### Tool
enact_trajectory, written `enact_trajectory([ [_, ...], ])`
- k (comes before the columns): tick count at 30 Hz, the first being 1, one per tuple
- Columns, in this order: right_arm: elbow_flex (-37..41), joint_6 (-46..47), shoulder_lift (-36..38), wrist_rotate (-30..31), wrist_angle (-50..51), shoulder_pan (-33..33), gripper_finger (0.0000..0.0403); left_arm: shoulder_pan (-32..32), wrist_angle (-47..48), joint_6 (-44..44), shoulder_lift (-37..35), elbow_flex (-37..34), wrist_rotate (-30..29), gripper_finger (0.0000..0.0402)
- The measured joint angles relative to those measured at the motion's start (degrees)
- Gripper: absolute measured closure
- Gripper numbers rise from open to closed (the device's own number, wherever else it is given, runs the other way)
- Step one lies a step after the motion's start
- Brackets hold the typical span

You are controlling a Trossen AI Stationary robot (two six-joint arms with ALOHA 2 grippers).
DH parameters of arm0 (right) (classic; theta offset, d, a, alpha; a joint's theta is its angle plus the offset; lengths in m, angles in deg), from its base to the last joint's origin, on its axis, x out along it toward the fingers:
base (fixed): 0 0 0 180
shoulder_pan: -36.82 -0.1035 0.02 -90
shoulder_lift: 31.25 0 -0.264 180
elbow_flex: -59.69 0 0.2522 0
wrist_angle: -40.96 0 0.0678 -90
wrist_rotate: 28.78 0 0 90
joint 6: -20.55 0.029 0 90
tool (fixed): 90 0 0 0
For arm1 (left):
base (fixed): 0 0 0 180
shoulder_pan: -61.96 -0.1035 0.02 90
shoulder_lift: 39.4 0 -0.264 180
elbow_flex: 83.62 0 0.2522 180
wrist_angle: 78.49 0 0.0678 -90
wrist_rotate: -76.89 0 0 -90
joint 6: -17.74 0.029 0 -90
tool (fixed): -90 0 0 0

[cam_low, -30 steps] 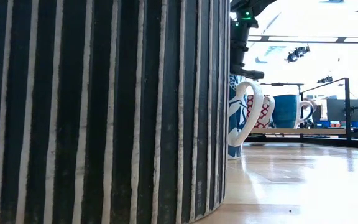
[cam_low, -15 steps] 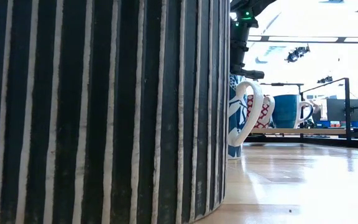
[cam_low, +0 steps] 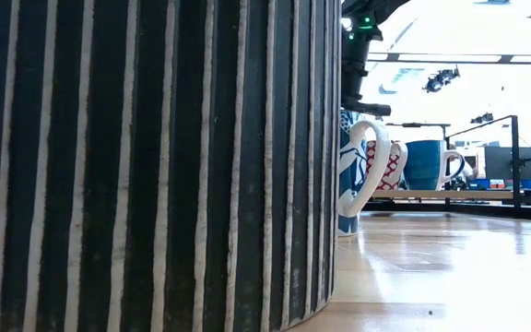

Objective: Place coffee mugs
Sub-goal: Put the red mug on the shelf

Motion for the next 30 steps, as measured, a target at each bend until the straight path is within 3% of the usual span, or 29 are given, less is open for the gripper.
enact_trajectory([
  [13, 0.0, -0.02, 0.0, -0.3, -3.7, -0.02, 0.032, 0.0, -0.02, 0.0, 0.0, 0.0, 0.0, 0.0263],
  [30, -2.39, -1.24, 0.0, -0.66, -3.4, -0.01, 0.032, 0.01, -0.02, -0.02, 0.0, 0.0, 0.0, 0.0263],
])
